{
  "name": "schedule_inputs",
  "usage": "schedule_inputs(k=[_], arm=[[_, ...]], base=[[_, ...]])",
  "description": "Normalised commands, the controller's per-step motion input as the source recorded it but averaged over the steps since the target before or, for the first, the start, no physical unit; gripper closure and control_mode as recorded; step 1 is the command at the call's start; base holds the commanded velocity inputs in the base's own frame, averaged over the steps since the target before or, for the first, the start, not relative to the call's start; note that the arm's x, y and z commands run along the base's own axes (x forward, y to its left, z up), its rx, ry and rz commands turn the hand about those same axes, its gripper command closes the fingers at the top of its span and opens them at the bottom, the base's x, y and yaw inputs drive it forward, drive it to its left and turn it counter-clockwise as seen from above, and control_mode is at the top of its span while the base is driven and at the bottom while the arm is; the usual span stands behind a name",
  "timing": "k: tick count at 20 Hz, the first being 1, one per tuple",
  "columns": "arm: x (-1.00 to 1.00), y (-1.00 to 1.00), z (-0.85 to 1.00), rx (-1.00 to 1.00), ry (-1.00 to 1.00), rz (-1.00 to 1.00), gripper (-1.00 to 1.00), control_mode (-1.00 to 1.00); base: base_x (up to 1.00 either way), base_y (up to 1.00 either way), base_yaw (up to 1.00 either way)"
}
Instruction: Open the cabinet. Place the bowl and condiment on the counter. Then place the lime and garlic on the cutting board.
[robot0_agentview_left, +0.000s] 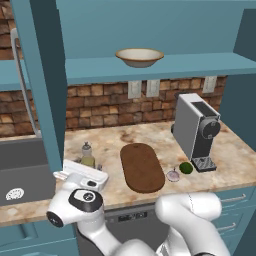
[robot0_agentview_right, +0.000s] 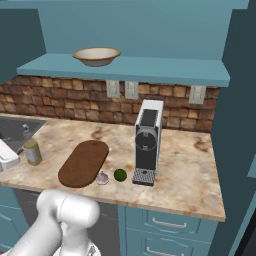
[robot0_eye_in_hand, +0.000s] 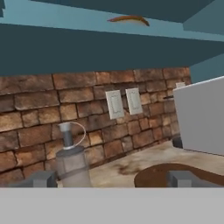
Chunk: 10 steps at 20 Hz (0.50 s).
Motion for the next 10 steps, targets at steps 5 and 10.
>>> schedule_inputs(k=[5, 10], arm=[[-0.31, -0.08, 0.51, 0.0, 0.0, 0.0, -1.0, -1.0], [-0.29, -0.13, 0.42, 0.0, 0.02, 0.0, -1.0, -1.0]], base=[[0.0, 0.0, 0.0], [0.0, 0.0, 0.0]])
